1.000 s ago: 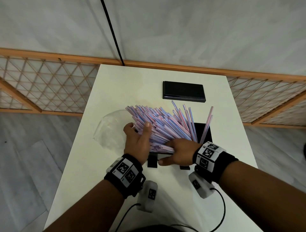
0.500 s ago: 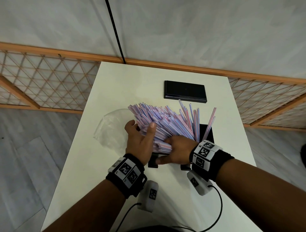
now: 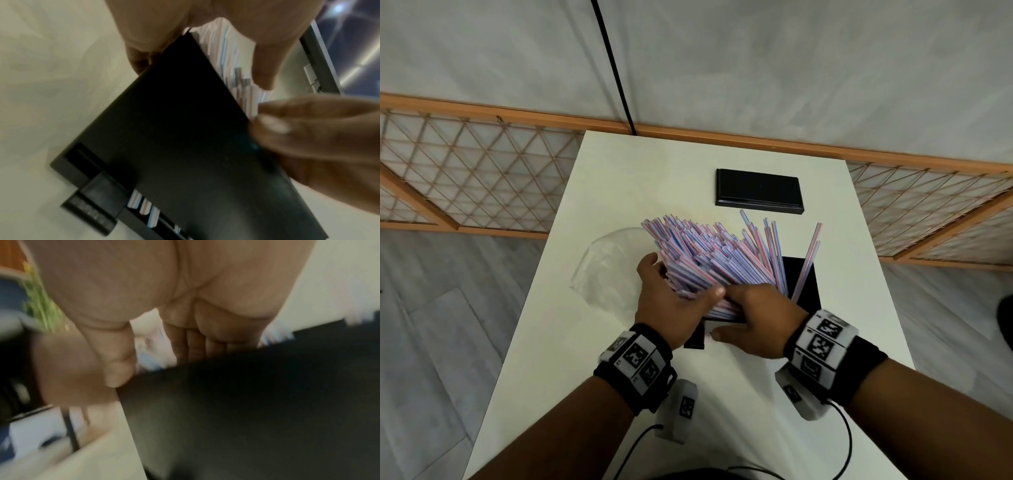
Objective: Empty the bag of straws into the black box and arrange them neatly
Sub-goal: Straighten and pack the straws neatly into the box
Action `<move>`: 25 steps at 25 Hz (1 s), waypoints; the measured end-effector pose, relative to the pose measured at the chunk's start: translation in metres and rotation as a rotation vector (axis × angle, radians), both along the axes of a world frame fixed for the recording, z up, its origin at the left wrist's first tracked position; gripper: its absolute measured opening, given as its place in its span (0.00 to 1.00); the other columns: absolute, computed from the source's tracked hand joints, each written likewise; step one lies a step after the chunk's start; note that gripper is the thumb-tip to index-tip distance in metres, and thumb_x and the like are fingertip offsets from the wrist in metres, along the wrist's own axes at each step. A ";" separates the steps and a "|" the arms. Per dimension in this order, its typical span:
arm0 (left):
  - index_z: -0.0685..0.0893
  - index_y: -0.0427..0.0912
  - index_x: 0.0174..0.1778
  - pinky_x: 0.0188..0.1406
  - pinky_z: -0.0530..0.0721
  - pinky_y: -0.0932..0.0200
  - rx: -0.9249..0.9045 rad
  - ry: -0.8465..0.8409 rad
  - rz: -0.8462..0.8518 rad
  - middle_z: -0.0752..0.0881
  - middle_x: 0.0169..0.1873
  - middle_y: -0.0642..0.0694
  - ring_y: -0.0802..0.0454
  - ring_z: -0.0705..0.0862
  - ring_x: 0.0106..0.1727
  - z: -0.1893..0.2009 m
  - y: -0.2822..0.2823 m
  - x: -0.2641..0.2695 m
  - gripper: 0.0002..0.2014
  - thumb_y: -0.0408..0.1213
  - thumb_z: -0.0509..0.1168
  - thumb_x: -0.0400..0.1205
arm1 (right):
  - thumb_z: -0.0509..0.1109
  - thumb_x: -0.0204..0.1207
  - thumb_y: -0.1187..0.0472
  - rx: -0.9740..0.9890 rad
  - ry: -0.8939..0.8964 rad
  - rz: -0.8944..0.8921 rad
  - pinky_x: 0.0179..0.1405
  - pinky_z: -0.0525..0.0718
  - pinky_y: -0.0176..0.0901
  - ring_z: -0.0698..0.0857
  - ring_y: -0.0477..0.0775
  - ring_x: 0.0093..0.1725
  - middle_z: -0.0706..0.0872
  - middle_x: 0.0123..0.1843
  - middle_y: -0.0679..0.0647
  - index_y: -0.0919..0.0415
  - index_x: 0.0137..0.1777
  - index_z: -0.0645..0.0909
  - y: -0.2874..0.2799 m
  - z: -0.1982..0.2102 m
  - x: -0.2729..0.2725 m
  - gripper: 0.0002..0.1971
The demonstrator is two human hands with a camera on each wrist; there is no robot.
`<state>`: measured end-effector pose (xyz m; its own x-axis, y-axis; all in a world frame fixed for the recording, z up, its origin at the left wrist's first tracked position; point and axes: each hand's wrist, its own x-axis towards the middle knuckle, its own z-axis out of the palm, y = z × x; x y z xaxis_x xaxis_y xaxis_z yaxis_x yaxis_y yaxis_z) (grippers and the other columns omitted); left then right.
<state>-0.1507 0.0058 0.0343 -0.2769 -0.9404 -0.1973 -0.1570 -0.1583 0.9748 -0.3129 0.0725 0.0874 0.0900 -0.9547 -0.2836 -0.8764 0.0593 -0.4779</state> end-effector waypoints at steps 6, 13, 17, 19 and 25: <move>0.64 0.51 0.71 0.60 0.86 0.58 0.019 0.022 -0.004 0.83 0.59 0.61 0.67 0.87 0.57 0.002 0.006 0.000 0.42 0.45 0.83 0.67 | 0.80 0.69 0.48 -0.225 0.005 -0.416 0.36 0.75 0.29 0.85 0.44 0.36 0.87 0.34 0.43 0.52 0.44 0.86 0.026 0.036 -0.056 0.11; 0.61 0.52 0.71 0.67 0.84 0.52 -0.070 -0.021 -0.066 0.81 0.62 0.59 0.62 0.83 0.63 -0.007 0.009 0.002 0.46 0.34 0.85 0.66 | 0.72 0.71 0.33 0.180 0.229 -0.552 0.52 0.79 0.44 0.83 0.56 0.47 0.83 0.46 0.50 0.51 0.59 0.80 -0.017 0.021 -0.128 0.26; 0.62 0.51 0.71 0.62 0.83 0.61 -0.059 0.002 -0.068 0.81 0.62 0.58 0.68 0.82 0.61 -0.004 0.010 0.002 0.45 0.34 0.85 0.66 | 0.74 0.76 0.47 0.098 0.240 -0.443 0.44 0.77 0.42 0.86 0.56 0.46 0.83 0.35 0.46 0.50 0.37 0.82 -0.028 0.035 -0.110 0.11; 0.62 0.50 0.70 0.58 0.84 0.69 -0.054 -0.013 -0.085 0.82 0.60 0.59 0.74 0.82 0.58 -0.004 0.010 0.003 0.44 0.35 0.85 0.66 | 0.74 0.76 0.50 -0.012 0.269 -0.369 0.39 0.74 0.42 0.83 0.54 0.39 0.82 0.33 0.48 0.56 0.36 0.83 -0.028 0.049 -0.097 0.12; 0.64 0.45 0.72 0.60 0.87 0.59 -0.003 -0.002 -0.052 0.85 0.61 0.56 0.62 0.87 0.59 -0.008 0.009 0.003 0.46 0.36 0.86 0.64 | 0.80 0.69 0.55 -0.202 0.084 -0.156 0.32 0.72 0.28 0.80 0.38 0.32 0.83 0.33 0.43 0.51 0.44 0.77 -0.029 0.074 -0.046 0.13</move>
<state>-0.1473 0.0148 0.0261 -0.3252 -0.9253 -0.1952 -0.1667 -0.1471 0.9750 -0.3593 0.0435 0.1616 -0.0789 -0.9931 -0.0864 -0.9010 0.1081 -0.4200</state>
